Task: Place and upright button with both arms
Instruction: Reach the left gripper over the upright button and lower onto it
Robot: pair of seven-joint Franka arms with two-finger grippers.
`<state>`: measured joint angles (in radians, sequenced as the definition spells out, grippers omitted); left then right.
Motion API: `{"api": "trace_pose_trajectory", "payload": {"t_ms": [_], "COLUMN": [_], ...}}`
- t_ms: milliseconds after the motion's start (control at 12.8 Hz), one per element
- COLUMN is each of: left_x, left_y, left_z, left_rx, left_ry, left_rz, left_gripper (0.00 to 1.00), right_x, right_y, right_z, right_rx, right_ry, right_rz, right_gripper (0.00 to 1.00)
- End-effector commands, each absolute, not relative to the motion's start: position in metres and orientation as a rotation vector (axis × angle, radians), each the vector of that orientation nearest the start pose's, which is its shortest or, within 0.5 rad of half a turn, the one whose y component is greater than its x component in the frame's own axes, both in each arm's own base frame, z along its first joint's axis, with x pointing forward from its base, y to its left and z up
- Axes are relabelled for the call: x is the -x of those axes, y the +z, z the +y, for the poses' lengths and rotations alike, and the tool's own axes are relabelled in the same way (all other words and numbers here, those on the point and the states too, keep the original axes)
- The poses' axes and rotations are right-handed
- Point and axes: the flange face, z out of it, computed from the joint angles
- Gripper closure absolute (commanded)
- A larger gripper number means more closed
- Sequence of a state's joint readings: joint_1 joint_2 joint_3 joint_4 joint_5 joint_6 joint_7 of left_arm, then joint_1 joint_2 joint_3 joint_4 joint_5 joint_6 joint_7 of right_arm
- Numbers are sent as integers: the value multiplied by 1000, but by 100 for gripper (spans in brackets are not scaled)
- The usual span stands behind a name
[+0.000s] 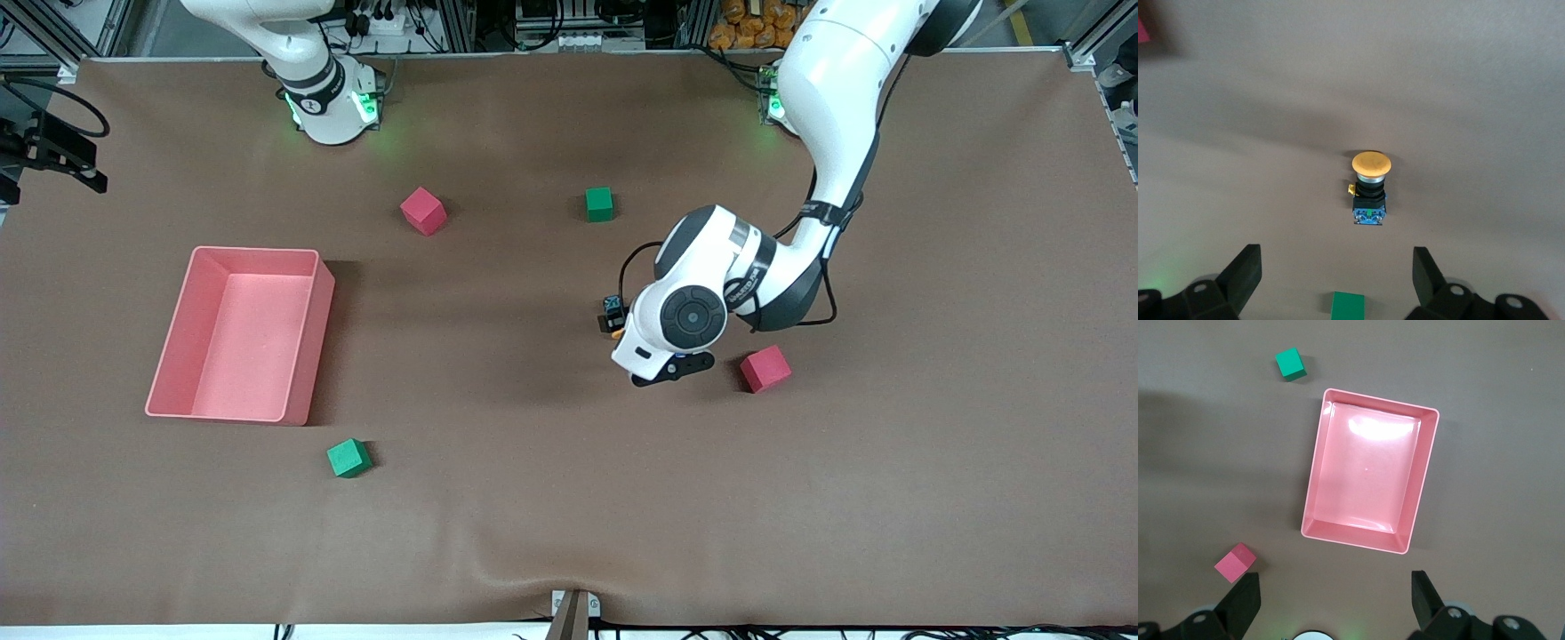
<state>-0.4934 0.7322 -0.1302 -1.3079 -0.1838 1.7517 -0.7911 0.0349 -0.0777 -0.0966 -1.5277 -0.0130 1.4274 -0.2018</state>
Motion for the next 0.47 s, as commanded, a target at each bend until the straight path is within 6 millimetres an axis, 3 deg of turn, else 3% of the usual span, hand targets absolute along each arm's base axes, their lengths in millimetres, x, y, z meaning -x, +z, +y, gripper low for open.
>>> {"api": "trace_pose_trajectory", "payload": {"t_ms": [0,390], "left_x": [-580,-572], "left_y": [269,233], "left_z": [-418,-425], "left_rx": [3101,3111], "left_ry": [644,736], "left_rz": [-382,-309], "left_gripper": [0,0], "right_x": [-518,-533], "right_y": [677,664], "right_z": [-51,-45], "right_rx": [3136,3124], "right_ry": [30,9], "right_rz": [-182,-191], "right_gripper": [0,0]}}
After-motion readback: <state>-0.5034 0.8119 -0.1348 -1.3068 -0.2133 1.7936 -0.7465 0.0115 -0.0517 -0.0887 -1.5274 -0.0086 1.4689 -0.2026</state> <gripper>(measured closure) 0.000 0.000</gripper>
